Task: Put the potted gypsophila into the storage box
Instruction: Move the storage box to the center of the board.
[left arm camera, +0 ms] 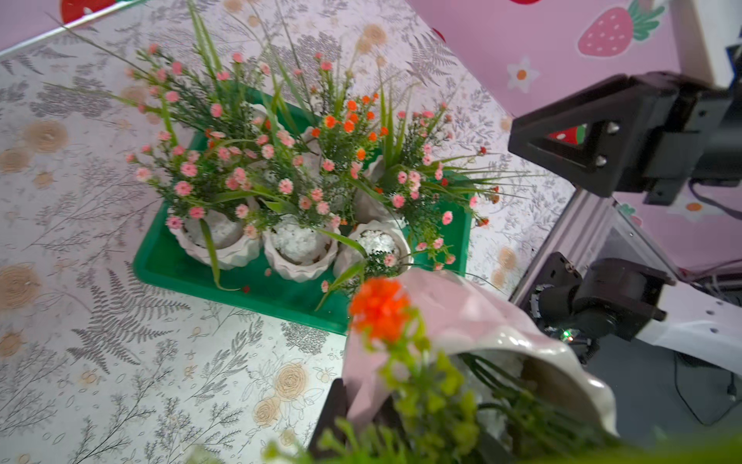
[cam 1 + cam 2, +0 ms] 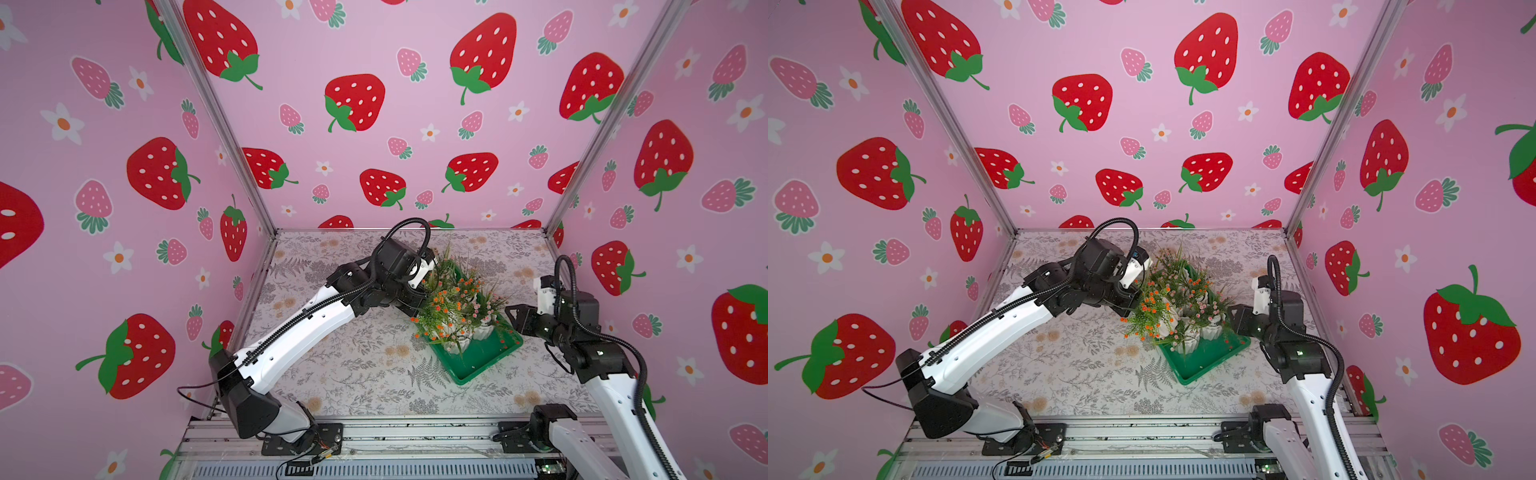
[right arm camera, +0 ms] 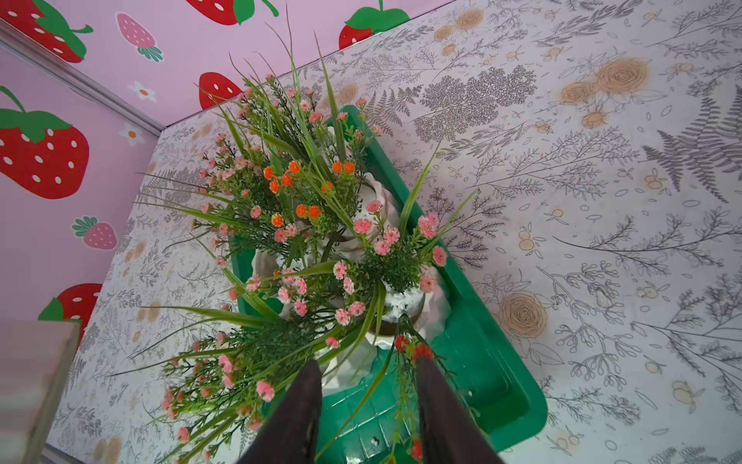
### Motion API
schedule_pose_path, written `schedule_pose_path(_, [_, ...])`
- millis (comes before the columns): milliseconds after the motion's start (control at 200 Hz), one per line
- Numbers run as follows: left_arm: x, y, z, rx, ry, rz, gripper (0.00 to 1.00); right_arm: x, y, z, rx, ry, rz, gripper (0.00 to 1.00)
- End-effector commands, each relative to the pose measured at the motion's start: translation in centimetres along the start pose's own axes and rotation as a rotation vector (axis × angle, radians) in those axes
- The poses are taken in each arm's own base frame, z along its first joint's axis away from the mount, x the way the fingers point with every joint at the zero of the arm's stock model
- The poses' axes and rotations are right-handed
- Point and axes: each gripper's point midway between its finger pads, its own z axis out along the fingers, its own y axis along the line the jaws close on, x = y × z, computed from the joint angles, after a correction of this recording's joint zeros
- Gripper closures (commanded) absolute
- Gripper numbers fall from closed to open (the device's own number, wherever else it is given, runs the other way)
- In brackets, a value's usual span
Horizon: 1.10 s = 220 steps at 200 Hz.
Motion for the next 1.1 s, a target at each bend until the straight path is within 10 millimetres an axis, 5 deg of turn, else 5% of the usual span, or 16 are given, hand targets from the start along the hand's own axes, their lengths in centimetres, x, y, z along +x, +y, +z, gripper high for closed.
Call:
schedule_pose_path(0, [-2.2,-1.9,-2.0,0.068,-0.065,0.030,1.00,0.5,-0.5,-0.3,0.016,0.015,0.015,0.58])
schedule_pose_path(250, [-0.5,1.9,-2.5,-0.020,-0.052,-0.107,1.00,2.1,-5.5,-0.5,0.193,0.060,0.165,0.53])
schedule_pose_path(390, [1.8,5.5,-4.2,-0.129,-0.053,-0.194,1.00,4.3,-7.9,-0.6,0.228,0.081,0.326,0.55])
schedule_pose_path(575, [3.8,7.7,-5.0,-0.193,-0.043,-0.244,1.00,7.8,-9.6,1.1,0.212,0.148,0.558,0.60])
schedule_pose_path(1096, [4.9,7.8,-3.8,-0.048,0.027,-0.298,1.00,11.0,-10.4,4.5,0.156,0.364,0.625,0.62])
